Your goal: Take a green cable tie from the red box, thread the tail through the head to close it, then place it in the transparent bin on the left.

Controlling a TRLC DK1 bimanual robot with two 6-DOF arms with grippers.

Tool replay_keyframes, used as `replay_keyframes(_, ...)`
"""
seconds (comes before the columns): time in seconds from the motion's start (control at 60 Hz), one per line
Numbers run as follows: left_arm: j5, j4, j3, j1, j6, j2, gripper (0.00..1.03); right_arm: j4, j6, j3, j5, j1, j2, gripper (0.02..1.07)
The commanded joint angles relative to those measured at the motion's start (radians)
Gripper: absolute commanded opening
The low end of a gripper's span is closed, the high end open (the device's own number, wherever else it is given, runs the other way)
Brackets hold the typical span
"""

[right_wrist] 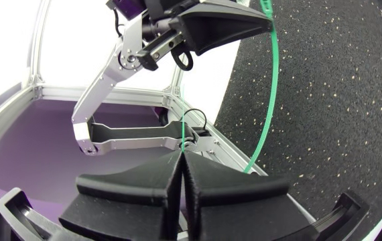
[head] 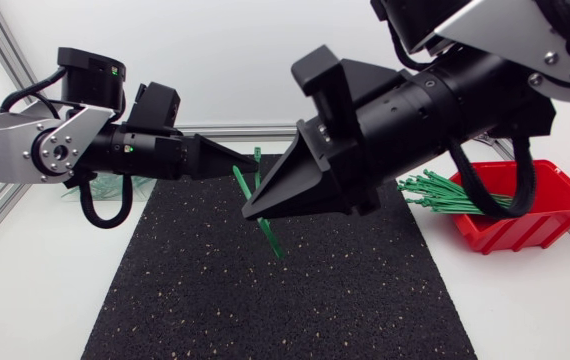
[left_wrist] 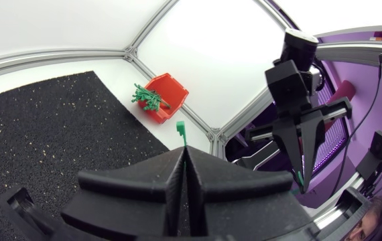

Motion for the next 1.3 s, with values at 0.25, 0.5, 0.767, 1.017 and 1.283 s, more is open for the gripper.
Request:
replay_keyframes(0.25, -0.021, 0.358, -0.113, -0.073, -0.372, -0.18, 0.03, 0.03, 0.264, -0.047, -0.085, -0.04, -0.071, 0.07)
replay_keyframes(0.5, -0.069, 0.359, -0.173, -0.076, -0.381, -0.246, 0.03, 0.136, 0.404, -0.072, -0.078, -0.029, -0.162, 0.07)
replay_keyframes(0.767, -0.085, 0.367, -0.181, -0.093, -0.387, -0.261, 0.03, 0.139, 0.444, -0.029, -0.062, 0.014, -0.165, 0.08)
replay_keyframes(1.017, -0.105, 0.37, -0.161, -0.122, -0.395, -0.275, 0.03, 0.24, 0.694, -0.066, -0.032, 0.015, -0.214, 0.07)
replay_keyframes(1.283, -0.116, 0.372, -0.161, -0.12, -0.395, -0.301, 0.03, 0.226, 0.767, -0.029, -0.014, 0.026, -0.174, 0.07)
